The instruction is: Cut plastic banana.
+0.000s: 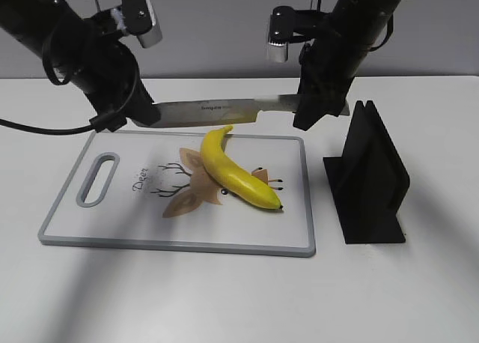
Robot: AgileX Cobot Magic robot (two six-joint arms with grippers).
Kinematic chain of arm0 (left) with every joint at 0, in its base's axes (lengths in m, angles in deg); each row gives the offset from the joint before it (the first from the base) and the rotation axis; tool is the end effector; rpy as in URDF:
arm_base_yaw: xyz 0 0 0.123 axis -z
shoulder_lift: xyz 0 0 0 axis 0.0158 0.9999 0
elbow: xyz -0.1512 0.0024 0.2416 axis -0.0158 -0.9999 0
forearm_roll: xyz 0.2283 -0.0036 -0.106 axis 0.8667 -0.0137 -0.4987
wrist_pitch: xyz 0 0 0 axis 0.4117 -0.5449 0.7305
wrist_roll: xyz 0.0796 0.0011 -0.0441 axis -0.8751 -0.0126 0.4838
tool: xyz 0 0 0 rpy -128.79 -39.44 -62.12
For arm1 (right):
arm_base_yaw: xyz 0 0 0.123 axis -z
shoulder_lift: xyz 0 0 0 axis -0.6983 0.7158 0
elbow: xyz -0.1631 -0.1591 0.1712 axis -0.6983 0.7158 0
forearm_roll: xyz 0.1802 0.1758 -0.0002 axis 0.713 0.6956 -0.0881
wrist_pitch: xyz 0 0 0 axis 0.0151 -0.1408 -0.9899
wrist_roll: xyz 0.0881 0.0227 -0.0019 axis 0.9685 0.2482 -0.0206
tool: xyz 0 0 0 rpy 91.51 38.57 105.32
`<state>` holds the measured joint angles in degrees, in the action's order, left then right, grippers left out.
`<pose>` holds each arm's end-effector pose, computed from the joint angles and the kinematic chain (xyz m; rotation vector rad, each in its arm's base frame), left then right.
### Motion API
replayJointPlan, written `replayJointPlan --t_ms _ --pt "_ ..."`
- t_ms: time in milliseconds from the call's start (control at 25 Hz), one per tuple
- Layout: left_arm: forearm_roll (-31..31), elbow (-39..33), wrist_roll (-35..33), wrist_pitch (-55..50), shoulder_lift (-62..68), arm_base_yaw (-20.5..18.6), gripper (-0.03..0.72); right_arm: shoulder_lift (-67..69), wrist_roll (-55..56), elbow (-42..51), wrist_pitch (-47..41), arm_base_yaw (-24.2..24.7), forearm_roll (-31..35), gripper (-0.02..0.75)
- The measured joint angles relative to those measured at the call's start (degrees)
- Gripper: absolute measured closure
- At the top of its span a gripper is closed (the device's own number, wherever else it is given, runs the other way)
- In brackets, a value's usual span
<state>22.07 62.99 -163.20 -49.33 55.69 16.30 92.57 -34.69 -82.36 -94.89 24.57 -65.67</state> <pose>0.3609 -0.1524 0.2338 1.6559 1.9493 -0.3363 0.4109 0.1743 0.2123 -1.8091 2.2079 0.2946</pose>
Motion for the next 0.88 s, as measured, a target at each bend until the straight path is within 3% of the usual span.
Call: replayJointPlan --t_ms 480,880 --pt "-5.2 1.7 0.5 0.3 13.0 0.5 0.677 9.5 4.5 -0.8 3.7 0.1 -4.9 0.475" --pt "-4.4 1.2 1.1 1.5 11.9 1.7 0.68 9.1 6.4 -1.1 2.9 0.0 -5.7 0.464"
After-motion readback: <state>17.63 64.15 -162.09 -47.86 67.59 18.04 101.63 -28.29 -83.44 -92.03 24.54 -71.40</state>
